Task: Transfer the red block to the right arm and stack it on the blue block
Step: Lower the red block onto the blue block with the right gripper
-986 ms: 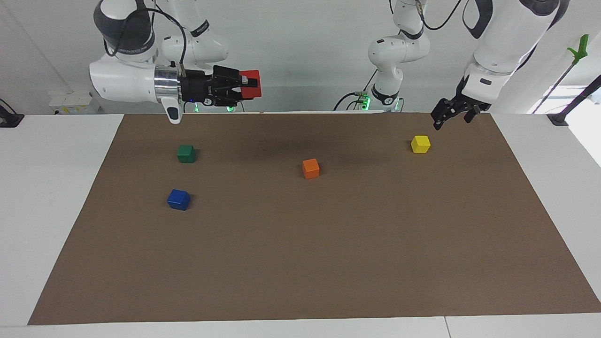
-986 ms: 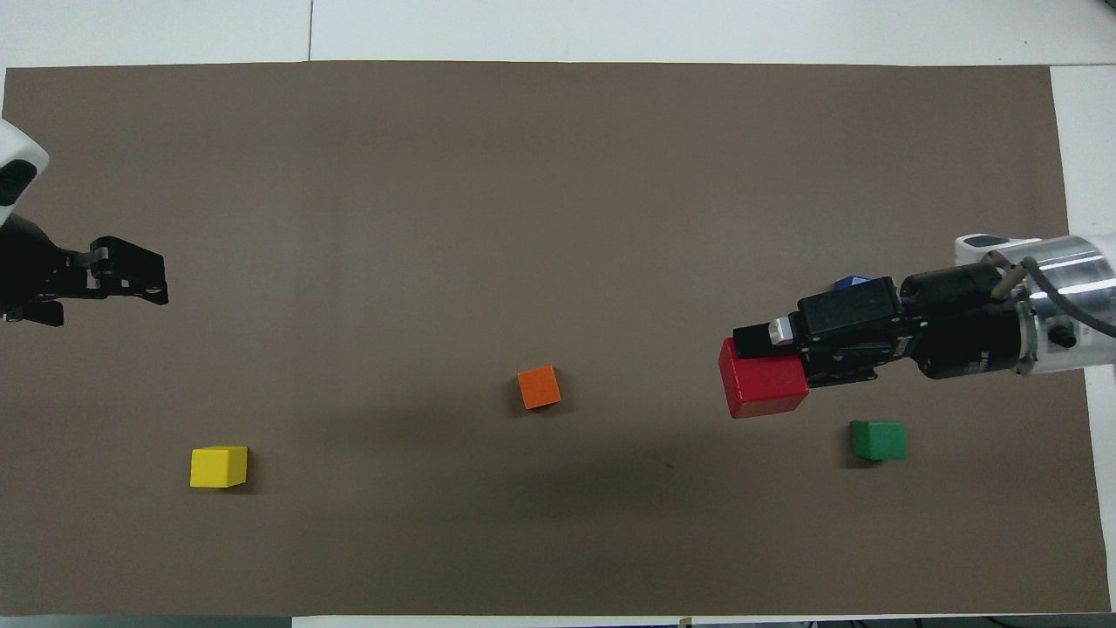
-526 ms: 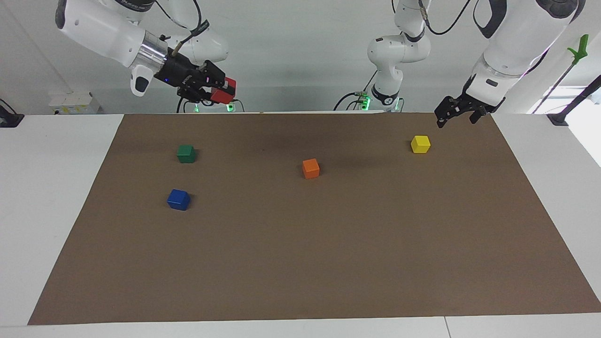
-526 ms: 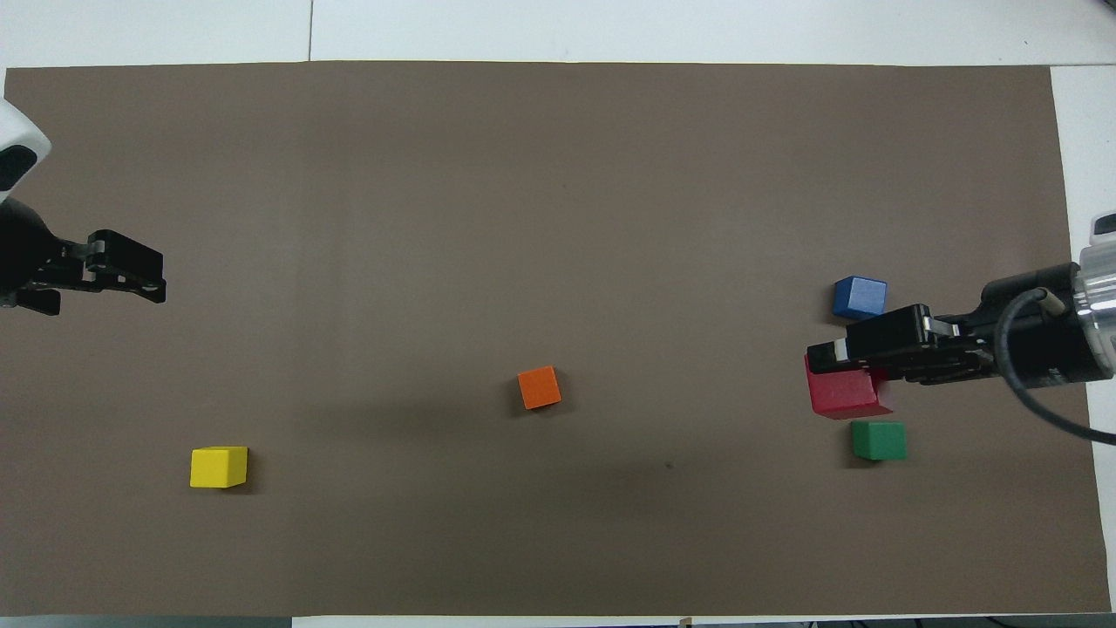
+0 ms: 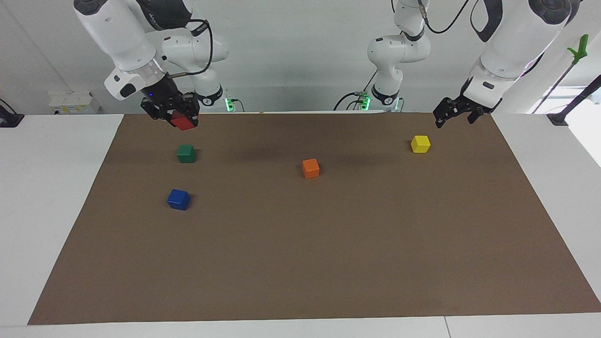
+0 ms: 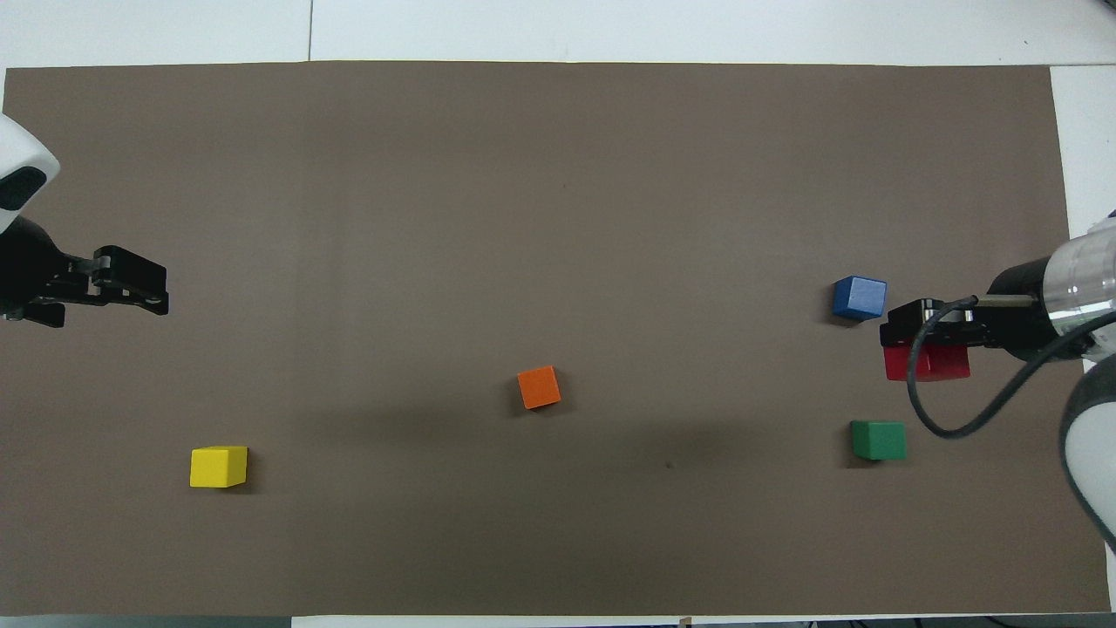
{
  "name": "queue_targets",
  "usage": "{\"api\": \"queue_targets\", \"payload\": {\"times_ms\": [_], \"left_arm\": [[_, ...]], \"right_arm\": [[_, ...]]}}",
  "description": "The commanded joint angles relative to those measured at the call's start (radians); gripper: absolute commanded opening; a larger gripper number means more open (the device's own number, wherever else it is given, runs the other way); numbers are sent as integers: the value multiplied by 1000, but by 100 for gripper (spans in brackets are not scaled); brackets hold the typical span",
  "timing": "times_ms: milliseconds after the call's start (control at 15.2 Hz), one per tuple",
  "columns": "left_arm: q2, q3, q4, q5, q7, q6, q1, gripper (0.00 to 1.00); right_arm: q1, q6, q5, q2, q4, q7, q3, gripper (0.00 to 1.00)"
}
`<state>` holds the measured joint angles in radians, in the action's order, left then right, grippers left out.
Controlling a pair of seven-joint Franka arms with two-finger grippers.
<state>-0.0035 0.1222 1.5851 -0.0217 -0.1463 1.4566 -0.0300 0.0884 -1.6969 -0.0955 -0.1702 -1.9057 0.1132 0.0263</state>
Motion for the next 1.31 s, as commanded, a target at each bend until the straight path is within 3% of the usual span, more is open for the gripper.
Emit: {"api": "queue_targets", "payload": {"times_ms": [0, 460, 789, 1249], "left_arm": [[-27, -27, 39, -14, 17, 47, 19, 100], [-27, -26, 41, -4, 16, 63, 22, 100], [-20, -24, 58, -4, 31, 166, 24, 100], [-1, -22, 47, -4, 37, 151, 22, 100]], "right_arm": [[-1, -93, 106, 8, -87, 28, -5, 0], [-15, -260, 275, 188, -102, 137, -5, 0], [-30, -398, 283, 273, -131, 247, -3, 0], [-35, -463, 367, 345, -133, 356, -3, 0]]}}
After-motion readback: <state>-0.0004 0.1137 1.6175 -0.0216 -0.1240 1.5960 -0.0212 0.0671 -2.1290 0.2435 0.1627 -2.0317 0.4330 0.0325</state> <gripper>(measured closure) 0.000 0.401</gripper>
